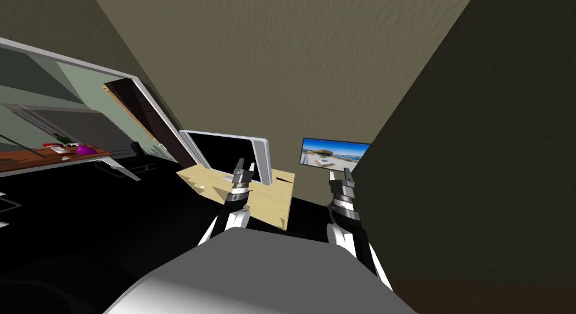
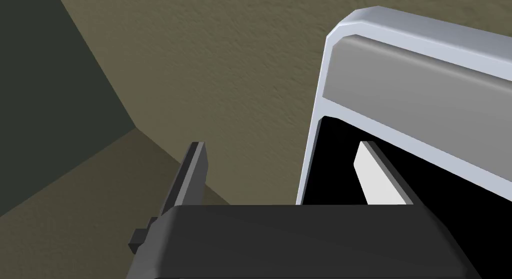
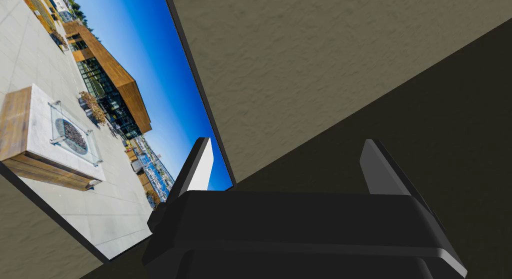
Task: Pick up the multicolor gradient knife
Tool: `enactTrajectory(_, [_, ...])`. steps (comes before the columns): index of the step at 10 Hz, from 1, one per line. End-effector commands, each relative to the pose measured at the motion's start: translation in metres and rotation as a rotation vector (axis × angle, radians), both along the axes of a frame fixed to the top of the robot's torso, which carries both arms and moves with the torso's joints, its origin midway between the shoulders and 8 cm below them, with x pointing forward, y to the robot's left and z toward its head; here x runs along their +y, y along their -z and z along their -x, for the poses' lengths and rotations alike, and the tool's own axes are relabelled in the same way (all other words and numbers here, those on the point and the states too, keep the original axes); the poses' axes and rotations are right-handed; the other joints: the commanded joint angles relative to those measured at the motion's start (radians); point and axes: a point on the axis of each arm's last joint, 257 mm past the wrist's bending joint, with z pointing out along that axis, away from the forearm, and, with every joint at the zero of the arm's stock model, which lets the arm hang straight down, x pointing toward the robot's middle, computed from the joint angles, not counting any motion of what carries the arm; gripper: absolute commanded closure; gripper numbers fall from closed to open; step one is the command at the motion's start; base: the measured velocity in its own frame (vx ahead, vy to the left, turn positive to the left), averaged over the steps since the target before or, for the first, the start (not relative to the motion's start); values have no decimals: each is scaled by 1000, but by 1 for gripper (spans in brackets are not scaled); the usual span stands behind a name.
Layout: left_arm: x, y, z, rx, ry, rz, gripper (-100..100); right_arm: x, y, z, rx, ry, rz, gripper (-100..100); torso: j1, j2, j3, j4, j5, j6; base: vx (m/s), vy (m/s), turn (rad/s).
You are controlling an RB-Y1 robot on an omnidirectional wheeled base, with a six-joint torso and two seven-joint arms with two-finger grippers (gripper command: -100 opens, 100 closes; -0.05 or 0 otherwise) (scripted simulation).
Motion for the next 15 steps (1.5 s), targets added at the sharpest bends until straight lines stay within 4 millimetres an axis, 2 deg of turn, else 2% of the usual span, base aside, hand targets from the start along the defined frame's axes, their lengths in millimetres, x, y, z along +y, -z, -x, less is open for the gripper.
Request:
enactTrajectory(1, [0, 5, -4, 17, 4, -37, -100, 0, 0, 0, 0, 0, 0, 0, 0, 0, 0, 0, 0, 0, -6, -24, 9])
enactTrajectory(6, [17, 35, -32, 124, -31, -193, -100, 0, 0, 0, 0, 0, 0, 0, -7, 3, 2, 1, -2, 0, -40, -95, 20])
enactTrajectory(10, [53, 72, -67, 258, -106, -307, -100, 0, 0, 0, 0, 0, 0, 0, -9, 2, 1, 0, -2, 0, -38, -144, 19])
enactTrajectory(11, [54, 76, -68, 268, -106, -306, -100, 0, 0, 0, 0, 0, 0, 0, -11, 2, 1, 0, -2, 0, -14, -120, 13])
enactTrajectory(13, [77, 98, -87, 350, -149, -350, -100, 0, 0, 0, 0, 0, 0, 0, -6, 0, 0, 0, -1, 0, -5, -101, 4])
enactTrajectory(14, [79, 104, -88, 362, -150, -349, -100, 0, 0, 0, 0, 0, 0, 0, -7, 0, 0, 0, -2, 0, -16, -91, 11])
enactTrajectory(15, [90, 113, -97, 404, -169, -367, -100, 0, 0, 0, 0, 0, 0, 0, -6, 0, 0, 0, -2, 0, 4, -93, -5])
